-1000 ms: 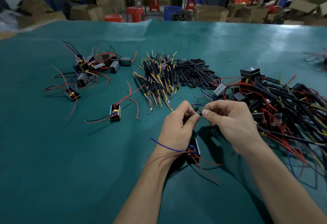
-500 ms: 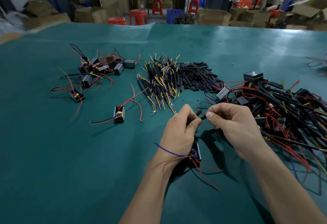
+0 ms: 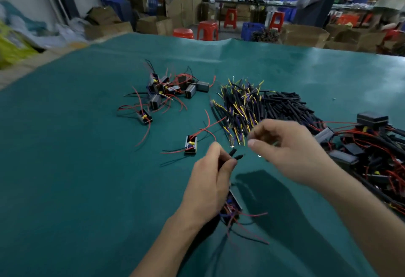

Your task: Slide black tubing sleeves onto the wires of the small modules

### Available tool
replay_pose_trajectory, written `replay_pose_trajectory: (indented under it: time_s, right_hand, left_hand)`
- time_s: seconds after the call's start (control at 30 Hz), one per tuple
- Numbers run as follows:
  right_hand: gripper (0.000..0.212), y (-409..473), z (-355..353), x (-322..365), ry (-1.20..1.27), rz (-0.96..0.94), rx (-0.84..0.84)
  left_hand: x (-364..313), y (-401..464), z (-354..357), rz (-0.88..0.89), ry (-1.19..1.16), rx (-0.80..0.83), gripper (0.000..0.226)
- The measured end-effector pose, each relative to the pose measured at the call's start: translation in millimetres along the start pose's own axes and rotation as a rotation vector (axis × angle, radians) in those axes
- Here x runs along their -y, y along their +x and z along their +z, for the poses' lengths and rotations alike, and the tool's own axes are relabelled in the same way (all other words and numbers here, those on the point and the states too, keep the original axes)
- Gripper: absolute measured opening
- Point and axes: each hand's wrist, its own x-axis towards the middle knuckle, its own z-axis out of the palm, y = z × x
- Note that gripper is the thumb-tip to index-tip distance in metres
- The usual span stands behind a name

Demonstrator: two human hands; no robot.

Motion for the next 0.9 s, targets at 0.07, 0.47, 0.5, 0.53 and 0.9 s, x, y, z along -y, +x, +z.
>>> replay_pose_trajectory:
  time_s: [0.07, 0.47, 0.5, 0.53, 0.9]
  right_hand:
    - [0.01, 35, 4, 12, -0.07, -0.001, 0.047]
    - [0.03, 140, 42, -9, -0.476, 0.238, 0.219]
    - [0.035, 142, 50, -8, -0.482, 0.249, 0.216]
    - [0.04, 142, 57, -7, -0.497, 0.265, 0.218]
    - [0.033, 141, 75, 5, -0.627, 0.301, 0.228]
  left_hand:
    - [8, 0, -11, -0.039, -0.013, -0.078, 0.014]
    - [27, 2, -16, -0.118, -0.103, -0.137, 0.016]
    - [28, 2, -15, -0.115, -0.108, -0.141, 0.016]
    - [28, 2, -16, -0.109, -0.107, -0.142, 0.016]
    - [28, 2, -17, -0.098, -0.072, -0.128, 0.018]
